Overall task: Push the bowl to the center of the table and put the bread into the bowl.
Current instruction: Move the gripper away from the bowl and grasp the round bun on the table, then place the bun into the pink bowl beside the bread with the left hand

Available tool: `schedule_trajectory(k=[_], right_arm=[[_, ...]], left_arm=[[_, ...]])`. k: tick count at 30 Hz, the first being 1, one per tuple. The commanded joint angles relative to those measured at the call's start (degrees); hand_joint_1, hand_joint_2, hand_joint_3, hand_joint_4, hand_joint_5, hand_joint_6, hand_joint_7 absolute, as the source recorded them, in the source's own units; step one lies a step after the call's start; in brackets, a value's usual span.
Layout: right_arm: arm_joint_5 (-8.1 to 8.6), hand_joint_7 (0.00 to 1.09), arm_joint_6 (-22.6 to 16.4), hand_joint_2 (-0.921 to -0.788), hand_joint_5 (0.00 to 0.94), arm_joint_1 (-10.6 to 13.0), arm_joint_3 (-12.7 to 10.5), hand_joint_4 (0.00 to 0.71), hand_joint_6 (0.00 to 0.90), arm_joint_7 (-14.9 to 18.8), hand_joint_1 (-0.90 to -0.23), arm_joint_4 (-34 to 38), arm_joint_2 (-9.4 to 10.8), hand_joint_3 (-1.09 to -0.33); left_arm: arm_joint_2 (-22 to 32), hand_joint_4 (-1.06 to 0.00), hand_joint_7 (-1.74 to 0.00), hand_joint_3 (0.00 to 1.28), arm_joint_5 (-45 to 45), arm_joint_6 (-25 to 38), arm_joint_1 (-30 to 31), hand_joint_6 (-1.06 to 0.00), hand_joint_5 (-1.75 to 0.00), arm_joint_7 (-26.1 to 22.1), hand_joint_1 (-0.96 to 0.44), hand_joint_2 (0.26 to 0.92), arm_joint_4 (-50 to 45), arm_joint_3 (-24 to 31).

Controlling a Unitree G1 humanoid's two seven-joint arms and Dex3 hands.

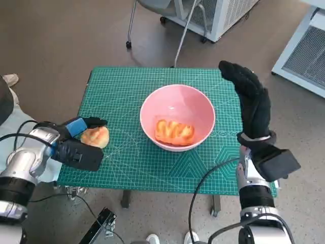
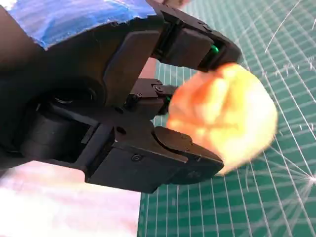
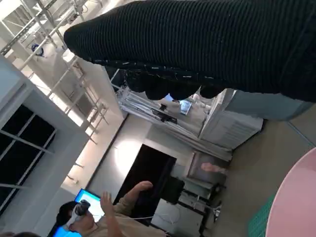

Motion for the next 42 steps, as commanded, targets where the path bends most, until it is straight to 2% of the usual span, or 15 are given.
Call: schedule_trajectory(k=[1, 5, 11, 24, 35, 42], right_arm=[[-0.17, 0.9, 1.11, -0.921, 0.007, 1.71, -0.21, 0.46, 0.189, -0.48, -0.429, 0.0, -0.2, -0.595], [-0.03, 0.9, 1.2, -0.921, 0.007, 1.82, -0.22, 0.46, 0.189, -0.46, -0.426, -0.04, -0.1, -0.596], [0.06, 0.9, 1.23, -0.92, 0.007, 1.79, -0.25, 0.46, 0.191, -0.39, -0.421, -0.03, -0.08, -0.6], [0.17, 0.89, 1.26, -0.917, 0.006, 1.66, -0.28, 0.461, 0.195, -0.27, -0.414, 0.35, -0.05, -0.605], [0.44, 0.89, 1.44, -0.92, 0.006, 1.69, -0.25, 0.461, 0.194, -0.08, -0.421, -0.08, 0.0, -0.6], [0.2, 0.89, 1.36, -0.92, 0.006, 1.77, -0.24, 0.461, 0.194, -0.35, -0.422, -0.27, -0.05, -0.6]], left_arm=[[-0.37, -0.55, -1.12, 0.18, -0.17, -3.75, -0.75, -0.55, -1.32, 3.37, 0.01, 0.92, 2.7, -1.11], [-0.17, -0.59, -1.1, 0.14, -1.5, -4.4, -1.18, -0.59, -1.36, 3.94, 0.0, 0.92, 2.57, -0.13], [0.59, -0.63, -1.06, 0.09, -4.07, -3.49, -2.01, -0.66, -1.31, 3.35, 0.0, 0.917, 0.36, 2.18], [2.45, -0.68, -1.12, 0.05, -10.62, -1.18, -3.56, -0.67, -1.18, 1.08, 0.0, 0.919, -9.43, 10.12], [1.87, -0.63, -1.16, 0.06, -14.59, 3.0, -3.19, -0.68, -1.17, -1.95, 0.0, 0.92, -26.39, 16.7], [-0.83, -0.58, -1.17, 0.08, -14.95, 5.33, -5.09, -0.71, -1.19, -2.94, 0.0, 0.92, -33.12, 17.19]])
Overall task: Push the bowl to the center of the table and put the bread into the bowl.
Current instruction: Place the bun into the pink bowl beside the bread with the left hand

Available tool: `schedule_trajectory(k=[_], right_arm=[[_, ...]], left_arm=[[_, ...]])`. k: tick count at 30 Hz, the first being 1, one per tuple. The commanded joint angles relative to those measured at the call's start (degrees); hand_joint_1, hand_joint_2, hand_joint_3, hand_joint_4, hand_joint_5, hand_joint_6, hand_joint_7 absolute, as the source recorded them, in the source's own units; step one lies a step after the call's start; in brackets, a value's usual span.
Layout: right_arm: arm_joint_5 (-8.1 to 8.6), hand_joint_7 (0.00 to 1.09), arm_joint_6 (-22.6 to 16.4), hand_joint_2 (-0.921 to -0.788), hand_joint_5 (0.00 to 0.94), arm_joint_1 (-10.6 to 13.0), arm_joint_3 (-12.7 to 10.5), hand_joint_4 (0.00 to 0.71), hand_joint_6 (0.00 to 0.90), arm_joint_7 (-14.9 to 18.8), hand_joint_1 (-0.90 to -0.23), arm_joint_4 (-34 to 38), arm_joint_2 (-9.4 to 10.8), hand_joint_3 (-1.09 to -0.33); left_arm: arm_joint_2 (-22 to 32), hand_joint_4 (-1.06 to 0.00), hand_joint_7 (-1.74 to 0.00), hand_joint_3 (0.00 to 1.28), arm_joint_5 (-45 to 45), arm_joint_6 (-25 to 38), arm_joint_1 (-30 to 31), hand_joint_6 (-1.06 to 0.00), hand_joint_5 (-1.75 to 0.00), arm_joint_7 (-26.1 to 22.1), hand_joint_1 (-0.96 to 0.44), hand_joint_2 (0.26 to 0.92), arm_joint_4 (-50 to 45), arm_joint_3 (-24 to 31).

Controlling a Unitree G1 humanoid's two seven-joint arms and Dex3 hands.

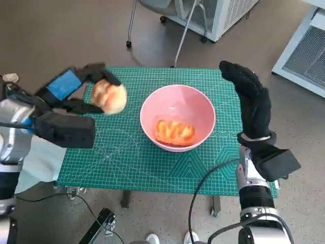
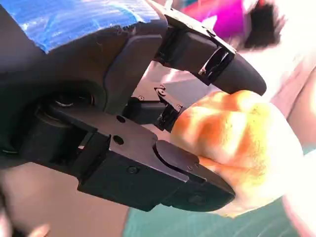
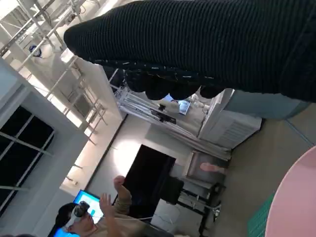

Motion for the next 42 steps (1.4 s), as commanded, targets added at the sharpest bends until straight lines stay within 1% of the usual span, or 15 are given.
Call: schedule_trajectory(k=[1, 6, 14, 21, 23, 25, 26, 27, 28, 29, 30, 32, 34, 37, 42], right_arm=[[0.06, 0.89, 0.84, -0.92, 0.006, 1.59, -0.24, 0.461, 0.194, -0.22, -0.422, 0.18, -0.09, -0.599], [-0.02, 0.89, 0.75, -0.92, 0.006, 1.5, -0.27, 0.461, 0.195, -0.26, -0.421, 0.43, -0.11, -0.6], [-0.51, 0.89, 0.31, -0.921, 0.006, 1.32, -0.23, 0.463, 0.197, -0.53, -0.426, 0.99, -0.25, -0.594], [-0.63, 0.89, -0.13, -0.921, 0.006, 1.56, -0.3, 0.463, 0.198, -0.47, -0.426, 0.49, -0.69, -0.593], [-0.67, 0.89, -0.35, -0.921, 0.006, 1.65, -0.4, 0.464, 0.198, -0.47, -0.427, 0.39, -0.84, -0.595], [-0.71, 0.89, -0.52, -0.921, 0.007, 1.78, -0.49, 0.465, 0.198, -0.52, -0.426, 0.22, -1.02, -0.598], [-0.74, 0.89, -0.57, -0.921, 0.007, 1.82, -0.51, 0.465, 0.198, -0.57, -0.426, 0.17, -1.07, -0.599], [-0.7, 0.89, -0.57, -0.921, 0.007, 1.89, -0.56, 0.465, 0.198, -0.56, -0.426, 0.04, -1.17, -0.6], [-0.69, 0.89, -0.56, -0.921, 0.007, 1.91, -0.59, 0.465, 0.198, -0.58, -0.426, -0.01, -1.21, -0.601], [-0.61, 0.89, -0.48, -0.921, 0.007, 2.01, -0.65, 0.465, 0.198, -0.54, -0.426, -0.17, -1.34, -0.601], [-0.58, 0.89, -0.42, -0.921, 0.006, 2.06, -0.69, 0.464, 0.198, -0.53, -0.426, -0.24, -1.42, -0.601], [-0.41, 0.88, -0.19, -0.921, 0.005, 2.27, -0.79, 0.462, 0.199, -0.49, -0.426, -0.59, -1.61, -0.602], [-0.25, 0.88, 0.12, -0.921, 0.005, 2.41, -0.9, 0.461, 0.2, -0.46, -0.429, -0.86, -1.78, -0.601], [0.03, 0.88, 0.64, -0.921, 0.004, 2.73, -1.17, 0.46, 0.202, -0.57, -0.431, -1.53, -1.92, -0.6], [-0.19, 0.87, 0.94, -0.921, 0.005, 2.93, -1.42, 0.462, 0.215, -1.01, -0.428, -1.91, -1.8, -0.598]], left_arm=[[-2.45, -0.57, -1.17, 0.08, 0.41, 1.55, -2.55, -0.72, -1.19, -0.7, 0.0, 0.92, -4.03, -0.38], [-5.58, -0.61, -1.14, 0.07, 2.11, 0.55, -5.41, -0.72, -1.18, 0.36, 0.0, 0.917, -2.71, -2.95], [-12.34, -0.64, -1.16, 0.06, 3.76, -3.07, -10.61, -0.7, -1.15, 3.71, 0.0, 0.918, 6.36, -7.84], [-16.84, -0.63, -1.18, 0.07, 8.95, -5.46, -13.89, -0.69, -1.16, 8.56, 0.0, 0.92, 15.47, -13.35], [-18.11, -0.58, -1.21, 0.1, 9.93, -5.26, -14.42, -0.64, -1.21, 9.16, 0.0, 0.92, 18.29, -14.63], [-19.3, -0.43, -1.36, 0.24, 10.48, -4.61, -14.63, -0.51, -1.36, 9.02, 0.0, 0.921, 20.51, -15.64], [-19.67, -0.38, -1.41, 0.27, 10.66, -4.36, -14.68, -0.47, -1.25, 8.92, -0.07, 0.921, 21.26, -16.01], [-20.02, -0.35, -1.49, 0.32, 11.16, -3.7, -14.65, -0.41, -1.02, 8.23, -0.16, 0.921, 21.51, -16.59], [-20.25, -0.32, -1.19, 0.29, 11.51, -3.26, -14.67, -0.32, -0.75, 7.8, -0.1, 0.913, 21.76, -17.01], [-20.4, -0.32, -1.04, 0.27, 12.72, -2.63, -14.58, -0.31, -0.63, 7.26, -0.07, 0.915, 21.7, -18.01], [-20.47, -0.3, -0.78, 0.21, 13.58, -2.23, -14.55, -0.29, -0.42, 6.97, -0.06, 0.916, 21.7, -18.73], [-20.62, -0.26, -0.48, 0.13, 15.46, -1.67, -14.47, -0.27, -0.19, 6.76, -0.08, 0.919, 21.84, -20.31], [-20.85, -0.23, -0.36, 0.1, 16.7, -1.36, -14.44, -0.26, -0.1, 6.69, -0.11, 0.92, 22.25, -21.45], [-20.98, -0.2, -0.28, 0.07, 17.49, -1.59, -14.15, -0.26, -0.03, 6.47, -0.16, 0.921, 22.53, -22.46], [-20.87, -0.17, -0.23, 0.09, 16.91, -3.21, -13.75, -0.26, -0.01, 7.45, -0.2, 0.921, 23.3, -22.74]])
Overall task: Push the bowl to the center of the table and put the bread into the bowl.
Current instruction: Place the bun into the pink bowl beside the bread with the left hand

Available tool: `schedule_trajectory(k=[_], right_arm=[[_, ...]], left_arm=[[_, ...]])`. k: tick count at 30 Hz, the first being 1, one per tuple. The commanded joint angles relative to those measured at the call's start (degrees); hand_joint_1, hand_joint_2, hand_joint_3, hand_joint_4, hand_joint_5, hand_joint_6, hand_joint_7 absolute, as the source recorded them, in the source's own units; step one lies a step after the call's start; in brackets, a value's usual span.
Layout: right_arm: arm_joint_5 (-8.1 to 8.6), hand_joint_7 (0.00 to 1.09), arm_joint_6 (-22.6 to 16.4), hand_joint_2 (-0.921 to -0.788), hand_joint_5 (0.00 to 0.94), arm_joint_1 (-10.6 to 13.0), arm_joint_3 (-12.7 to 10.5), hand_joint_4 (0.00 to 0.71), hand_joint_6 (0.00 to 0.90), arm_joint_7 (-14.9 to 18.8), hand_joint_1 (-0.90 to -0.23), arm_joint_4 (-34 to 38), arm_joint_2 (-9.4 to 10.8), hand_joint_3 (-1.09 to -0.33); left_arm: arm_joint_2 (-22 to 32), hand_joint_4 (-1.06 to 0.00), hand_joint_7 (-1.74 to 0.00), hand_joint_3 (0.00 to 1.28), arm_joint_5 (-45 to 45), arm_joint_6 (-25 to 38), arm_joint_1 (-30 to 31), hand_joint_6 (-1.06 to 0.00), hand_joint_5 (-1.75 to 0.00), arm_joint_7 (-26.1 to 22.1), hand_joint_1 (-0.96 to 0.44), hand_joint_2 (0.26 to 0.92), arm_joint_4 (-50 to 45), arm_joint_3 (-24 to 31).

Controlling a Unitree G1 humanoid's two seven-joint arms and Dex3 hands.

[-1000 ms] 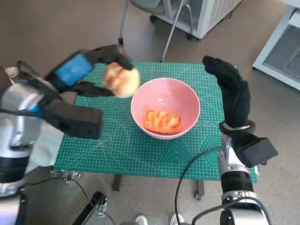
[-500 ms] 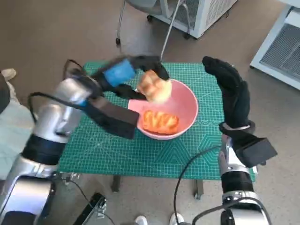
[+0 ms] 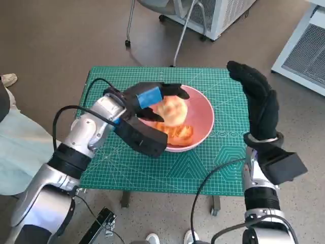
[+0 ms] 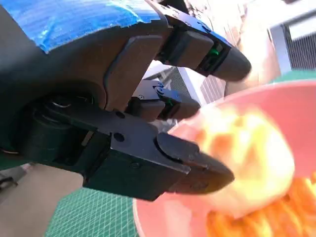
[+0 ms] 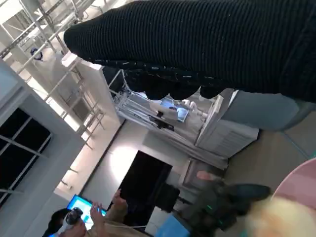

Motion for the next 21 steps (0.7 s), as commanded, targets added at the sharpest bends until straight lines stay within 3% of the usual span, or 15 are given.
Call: schedule_trajectory(k=[1, 10, 16, 21], right_arm=[[0.22, 0.86, 0.94, -0.921, 0.005, 1.6, -0.34, 0.463, 0.22, -0.9, -0.428, -0.11, 0.06, -0.596], [-1.26, 0.85, 0.83, -0.921, 0.009, 1.67, 0.08, 0.471, 0.238, -2.31, -0.429, -0.79, -0.02, -0.594], [-0.87, 0.85, 1.25, -0.921, 0.007, 1.13, 0.16, 0.469, 0.238, -2.05, -0.428, -0.25, -0.27, -0.595], [0.02, 0.85, 2.03, -0.921, 0.007, 1.03, 0.33, 0.468, 0.236, -1.35, -0.425, -0.7, -0.02, -0.599]], left_arm=[[0.2, -0.17, -0.22, 0.09, -0.79, -1.6, 0.15, -0.27, 0.0, 0.83, -0.2, 0.921, 0.46, -0.15], [1.22, -0.16, -0.18, 0.13, -3.6, -3.03, 1.52, -0.29, 0.0, 2.28, -0.23, 0.921, -0.42, 2.07], [2.44, -0.2, -0.19, 0.13, -6.73, -5.59, 2.57, -0.33, -0.02, 5.0, -0.23, 0.921, -0.98, 4.97], [3.38, -0.31, -0.22, 0.14, -10.64, -8.93, 3.68, -0.41, -0.06, 7.36, -0.22, 0.921, -1.43, 8.07]])
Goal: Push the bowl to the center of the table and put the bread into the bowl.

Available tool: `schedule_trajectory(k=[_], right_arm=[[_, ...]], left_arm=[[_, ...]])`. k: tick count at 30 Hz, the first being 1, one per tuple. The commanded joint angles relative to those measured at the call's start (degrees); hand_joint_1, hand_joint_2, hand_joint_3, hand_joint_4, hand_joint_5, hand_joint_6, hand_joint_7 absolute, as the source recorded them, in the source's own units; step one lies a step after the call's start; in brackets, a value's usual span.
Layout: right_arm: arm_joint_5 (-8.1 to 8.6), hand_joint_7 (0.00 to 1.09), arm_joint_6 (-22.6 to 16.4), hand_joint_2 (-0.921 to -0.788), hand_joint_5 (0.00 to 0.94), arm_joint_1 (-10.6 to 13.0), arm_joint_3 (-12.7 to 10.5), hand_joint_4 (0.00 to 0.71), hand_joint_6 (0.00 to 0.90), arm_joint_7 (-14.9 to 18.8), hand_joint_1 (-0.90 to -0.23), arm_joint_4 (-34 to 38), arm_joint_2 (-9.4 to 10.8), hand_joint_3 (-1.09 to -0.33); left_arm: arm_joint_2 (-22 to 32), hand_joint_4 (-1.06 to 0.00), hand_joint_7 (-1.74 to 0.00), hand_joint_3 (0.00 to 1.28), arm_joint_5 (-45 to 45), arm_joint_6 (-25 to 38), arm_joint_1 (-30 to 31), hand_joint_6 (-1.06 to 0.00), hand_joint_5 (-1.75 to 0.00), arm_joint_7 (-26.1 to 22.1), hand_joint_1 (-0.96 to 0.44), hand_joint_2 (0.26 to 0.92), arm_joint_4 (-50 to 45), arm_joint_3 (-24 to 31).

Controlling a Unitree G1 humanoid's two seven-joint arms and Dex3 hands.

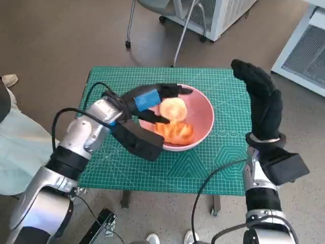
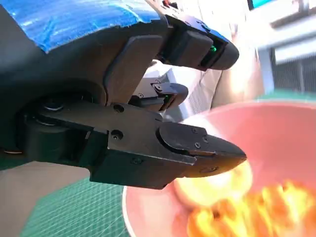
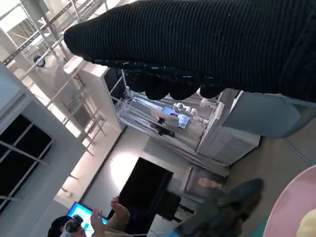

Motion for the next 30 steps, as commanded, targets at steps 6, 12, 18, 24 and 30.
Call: schedule_trajectory(k=[6, 12, 18, 24, 30], right_arm=[[1.35, 0.85, 2.18, -0.921, 0.007, 0.9, 0.47, 0.469, 0.233, 1.03, -0.43, -0.64, 0.56, -0.602], [3.46, 0.86, 4.01, -0.921, 0.006, 0.46, 0.19, 0.468, 0.228, 2.39, -0.43, -1.8, 0.84, -0.603], [5.11, 0.88, 6.14, -0.921, 0.009, -0.09, 0.09, 0.473, 0.222, 3.26, -0.44, -3.76, 1.08, -0.597], [4.36, 0.89, 7.55, -0.921, 0.013, -0.58, 0.54, 0.481, 0.22, 2.29, -0.437, -6.59, 1.2, -0.6], [3.26, 0.9, 8.22, -0.913, 0.015, -1.14, 1.02, 0.484, 0.217, 1.65, -0.432, -8.21, 1.29, -0.614]], left_arm=[[1.98, -0.5, -0.27, 0.14, -9.44, -6.83, 3.98, -0.54, -0.11, 5.62, -0.15, 0.921, -1.97, 7.74], [2.14, -0.62, -0.32, 0.13, -16.41, -10.32, 8.01, -0.63, -0.15, 7.89, -0.08, 0.921, -3.92, 13.4], [0.89, -0.67, -0.34, 0.11, -25.01, -13.2, 13.07, -0.67, -0.17, 8.35, -0.01, 0.921, -6.99, 19.35], [-2.84, -0.63, -0.42, 0.14, -32.6, -15.28, 19.01, -0.59, -0.22, 9.6, 0.02, 0.92, -10.17, 23.73], [-7.48, -0.45, -0.71, 0.24, -37.75, -15.95, 23.76, -0.39, -0.5, 11.03, 0.01, 0.921, -14.29, 26.76]])
